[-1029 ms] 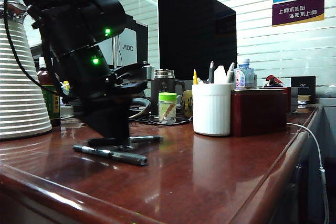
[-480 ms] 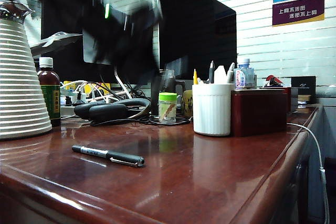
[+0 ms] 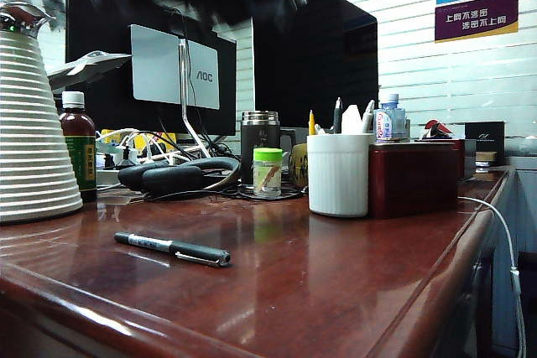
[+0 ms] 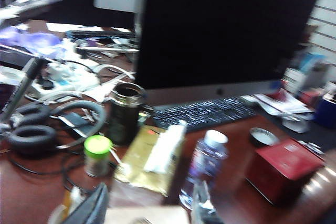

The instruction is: Pick up all the pens on the desk and put them into the pen holder one by one.

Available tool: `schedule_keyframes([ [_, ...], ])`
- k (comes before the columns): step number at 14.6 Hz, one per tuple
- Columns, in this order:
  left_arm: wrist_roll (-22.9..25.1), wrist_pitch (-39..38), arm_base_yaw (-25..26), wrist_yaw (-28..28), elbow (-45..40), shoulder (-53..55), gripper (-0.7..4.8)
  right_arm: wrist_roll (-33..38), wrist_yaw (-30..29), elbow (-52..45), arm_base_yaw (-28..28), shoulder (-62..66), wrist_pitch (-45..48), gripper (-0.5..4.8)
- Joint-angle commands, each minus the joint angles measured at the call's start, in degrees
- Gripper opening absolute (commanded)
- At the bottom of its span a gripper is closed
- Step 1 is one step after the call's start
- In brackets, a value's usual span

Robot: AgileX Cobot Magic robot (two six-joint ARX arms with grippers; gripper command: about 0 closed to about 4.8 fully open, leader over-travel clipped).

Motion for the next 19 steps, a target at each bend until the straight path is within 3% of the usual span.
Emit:
schedule_keyframes([
  [1,-12.9,19.6,-0.1,-2.6,0.0,10.9,-0.06,-0.1,-1.5,0.1,-4.0,-0.7,-2.3,2.11],
  [3,-15.6,28.1,-0.8,-2.7,1.3,18.0,-0.06,-0.2,-1.5,0.1,-5.6,-0.5,-2.3,2.11],
  [5,-16.0,27.8,-2.3,1.0,5.1,21.7,-0.06,-0.6,-1.5,-0.1,-5.8,-0.5,-2.3,2.11],
  [7,-14.5,22.8,-4.1,3.1,8.8,23.1,-0.06,-0.7,-1.5,-1.5,-6.2,-0.5,-1.9,2.11],
  [12,-8.5,18.8,-3.6,1.1,8.9,23.1,-0.06,-0.8,-1.5,-2.2,-6.2,-0.6,-1.2,2.11],
  [15,-6.4,11.3,-3.7,1.1,8.9,23.6,-0.06,-0.8,-1.5,-2.2,-6.2,-0.6,-1.2,2.11],
  [19,-5.4,14.4,-3.7,0.5,9.0,25.7,-0.06,-0.7,-1.6,-2.5,-6.2,-0.6,-1.7,2.11],
])
